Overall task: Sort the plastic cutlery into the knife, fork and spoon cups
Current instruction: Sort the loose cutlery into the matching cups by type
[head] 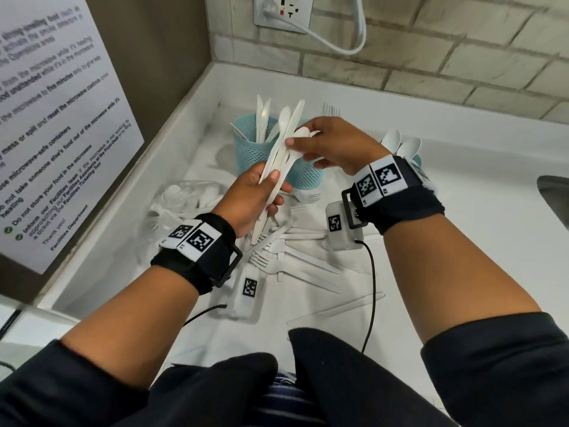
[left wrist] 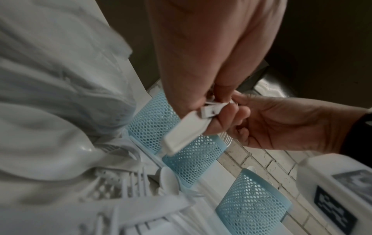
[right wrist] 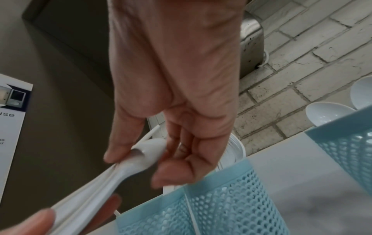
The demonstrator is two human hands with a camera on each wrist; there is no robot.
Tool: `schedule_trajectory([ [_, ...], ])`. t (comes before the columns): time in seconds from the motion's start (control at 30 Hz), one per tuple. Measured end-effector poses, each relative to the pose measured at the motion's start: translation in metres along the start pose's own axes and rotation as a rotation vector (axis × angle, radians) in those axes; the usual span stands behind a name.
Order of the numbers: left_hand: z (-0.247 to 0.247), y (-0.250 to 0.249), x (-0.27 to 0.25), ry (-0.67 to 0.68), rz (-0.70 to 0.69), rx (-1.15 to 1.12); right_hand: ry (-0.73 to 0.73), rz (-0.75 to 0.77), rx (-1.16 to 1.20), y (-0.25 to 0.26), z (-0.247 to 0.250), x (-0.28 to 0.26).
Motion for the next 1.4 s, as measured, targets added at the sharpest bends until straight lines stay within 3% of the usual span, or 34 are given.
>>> schedule_trajectory([
  [0.27,-0.005,-0.004,-0.004,0.031,-0.009,-0.047,0.153,-0.072,0.19,-0.006,-0.021,-0.011],
  [0.43,-0.002,-0.002,-0.003,0.029,0.019,-0.115,0.158,-0.038,0.361,-0.005,-0.02,-0.012],
  [0.53,0.001,0.001,-0.002,0.017,0.029,-0.12,0.07,-0.043,0.5,-0.005,-0.008,-0.011],
  [0.7,0.004,0.005,0.002,-0.019,0.011,0.037,-0.273,0.0,0.85,-0.01,0.029,-0.009],
  [0.93,0.002,0.002,0.005,-0.067,-0.017,0.336,-0.249,0.084,0.602,0.005,0.025,-0.009],
  [1.17,-0.012,-0.025,-0.007,-0.1,-0.203,0.814,-0.259,0.075,0.566,-0.001,0.01,-0.009],
  [1.4,-0.016,-0.025,-0.014,-0.156,-0.13,1.101,-0.401,0.123,0.456,-0.014,0.02,-0.008],
])
Point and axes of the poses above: each hand's wrist, its own x-axis towards the middle knuckle, its own z-axis out of the back of the hand, y = z × x, the point moved 10 cm from there along x, towards the middle knuckle, and after that the axes turned 13 degrees about x, right-handed, at the moved point
